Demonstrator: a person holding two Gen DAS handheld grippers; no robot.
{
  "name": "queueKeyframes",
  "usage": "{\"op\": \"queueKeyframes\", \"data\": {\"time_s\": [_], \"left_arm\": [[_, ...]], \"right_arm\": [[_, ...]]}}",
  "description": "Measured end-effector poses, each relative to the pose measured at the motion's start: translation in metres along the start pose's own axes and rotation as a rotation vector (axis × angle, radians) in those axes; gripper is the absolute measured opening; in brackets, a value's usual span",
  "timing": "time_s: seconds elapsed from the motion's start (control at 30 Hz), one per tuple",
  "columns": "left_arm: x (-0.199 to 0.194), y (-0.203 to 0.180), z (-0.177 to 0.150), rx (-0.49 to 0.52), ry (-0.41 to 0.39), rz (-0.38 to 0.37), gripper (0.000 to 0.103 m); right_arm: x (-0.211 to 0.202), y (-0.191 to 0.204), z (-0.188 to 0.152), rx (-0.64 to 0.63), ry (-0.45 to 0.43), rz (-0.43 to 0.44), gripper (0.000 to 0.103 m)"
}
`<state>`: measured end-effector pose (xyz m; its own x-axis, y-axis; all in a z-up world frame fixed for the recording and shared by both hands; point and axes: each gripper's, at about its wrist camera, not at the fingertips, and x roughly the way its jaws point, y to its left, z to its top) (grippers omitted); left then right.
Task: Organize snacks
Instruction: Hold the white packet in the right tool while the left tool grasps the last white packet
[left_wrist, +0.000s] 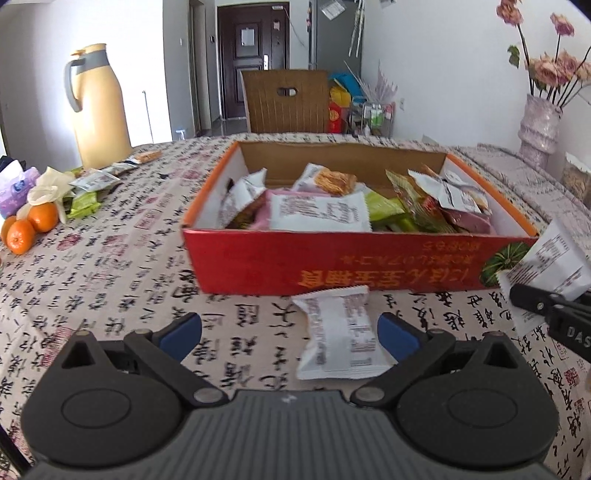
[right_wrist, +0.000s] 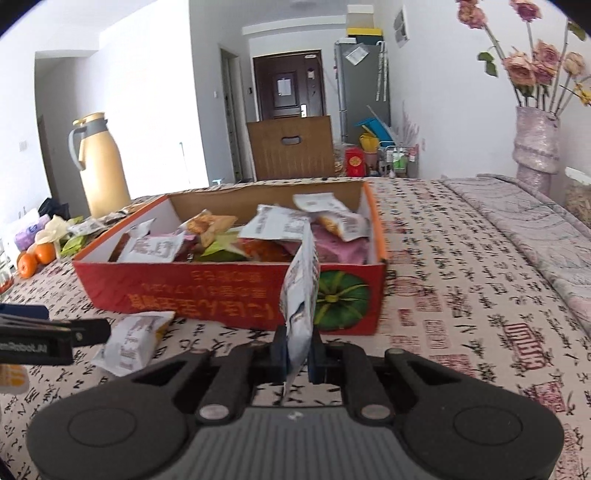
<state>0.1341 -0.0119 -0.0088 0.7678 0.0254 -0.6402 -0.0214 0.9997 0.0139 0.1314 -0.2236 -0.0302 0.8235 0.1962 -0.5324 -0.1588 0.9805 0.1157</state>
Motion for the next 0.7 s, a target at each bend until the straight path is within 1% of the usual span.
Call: {"op": "queueKeyframes", "data": {"time_s": [0.23, 0.5, 0.6, 0.67, 0.7], "left_arm": [[0.02, -0.024, 0.002, 0.023, 0.05, 0.01, 0.103], [0.034, -0.035, 0.001, 0.026, 0.081, 0.036, 0.102], [0.038, -0.036, 0.001, 0.023, 0.089, 0.039, 0.095], [0.039, -0.036, 0.002, 0.019, 0.095, 0.036, 0.088], [0.04, -0.036, 0.003, 0.016, 0.1, 0.031, 0.08]], "right_arm": [[-0.002, -0.019, -0.003, 0.045, -0.017, -0.018, 0.01], [0.002, -0.029, -0.006, 0.092, -0.042, -0.011, 0.01], [0.004, -0.031, -0.007, 0.102, -0.044, -0.012, 0.01], [0.006, -0.031, -0.009, 0.101, -0.042, -0.017, 0.01], [0.007, -0.03, -0.01, 0.098, -0.04, -0.02, 0.01]]}}
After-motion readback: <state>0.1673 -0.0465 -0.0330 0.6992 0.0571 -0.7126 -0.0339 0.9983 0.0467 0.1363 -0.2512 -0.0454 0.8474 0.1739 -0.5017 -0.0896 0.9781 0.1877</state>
